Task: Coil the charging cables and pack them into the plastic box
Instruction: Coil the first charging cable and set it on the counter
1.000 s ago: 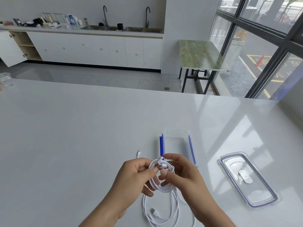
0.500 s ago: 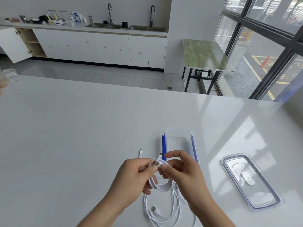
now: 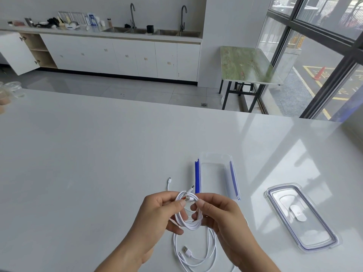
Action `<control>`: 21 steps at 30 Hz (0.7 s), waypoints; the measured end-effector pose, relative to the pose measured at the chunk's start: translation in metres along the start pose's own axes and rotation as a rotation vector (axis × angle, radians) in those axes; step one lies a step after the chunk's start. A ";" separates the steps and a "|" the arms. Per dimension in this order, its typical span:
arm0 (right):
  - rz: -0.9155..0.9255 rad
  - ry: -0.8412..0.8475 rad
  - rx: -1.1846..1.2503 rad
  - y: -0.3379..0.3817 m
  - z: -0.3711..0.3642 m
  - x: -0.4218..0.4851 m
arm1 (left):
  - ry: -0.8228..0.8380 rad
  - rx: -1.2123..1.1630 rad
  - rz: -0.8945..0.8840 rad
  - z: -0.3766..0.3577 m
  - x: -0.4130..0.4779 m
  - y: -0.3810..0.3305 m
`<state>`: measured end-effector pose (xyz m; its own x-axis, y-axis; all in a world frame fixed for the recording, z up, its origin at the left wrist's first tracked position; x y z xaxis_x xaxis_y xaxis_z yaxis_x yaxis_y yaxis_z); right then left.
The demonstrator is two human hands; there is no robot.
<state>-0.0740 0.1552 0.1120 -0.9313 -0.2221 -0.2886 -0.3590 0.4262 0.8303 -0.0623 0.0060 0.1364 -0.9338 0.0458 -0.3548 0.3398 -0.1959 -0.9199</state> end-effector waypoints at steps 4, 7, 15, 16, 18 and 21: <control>-0.008 -0.030 0.004 -0.010 0.001 0.007 | -0.054 -0.033 0.042 0.009 0.001 0.012; -0.003 -0.060 -0.024 -0.017 0.000 0.015 | -0.150 -0.072 0.079 0.024 0.002 0.028; -0.047 -0.072 -0.222 -0.054 -0.022 0.050 | -0.366 -0.040 0.154 0.070 0.007 0.081; -0.059 -0.068 -0.251 -0.060 -0.027 0.056 | -0.381 -0.039 0.161 0.077 0.009 0.087; -0.081 -0.056 -0.319 -0.072 -0.036 0.068 | -0.406 -0.040 0.182 0.091 0.013 0.099; -0.128 -0.020 -0.396 -0.094 -0.051 0.089 | -0.444 -0.037 0.224 0.112 0.018 0.116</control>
<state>-0.1204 0.0504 0.0329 -0.8833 -0.2322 -0.4072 -0.4240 0.0255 0.9053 -0.0525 -0.1259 0.0423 -0.7920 -0.4166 -0.4462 0.5338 -0.1179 -0.8374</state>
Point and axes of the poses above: each hand's wrist, its own x-axis towards the middle knuckle, its own z-axis out of the back of the hand, y = z × x, the point moved 10 cm from there along x, towards the middle knuckle, and after that the axes turned 14 degrees about x, right-handed, at the moved point
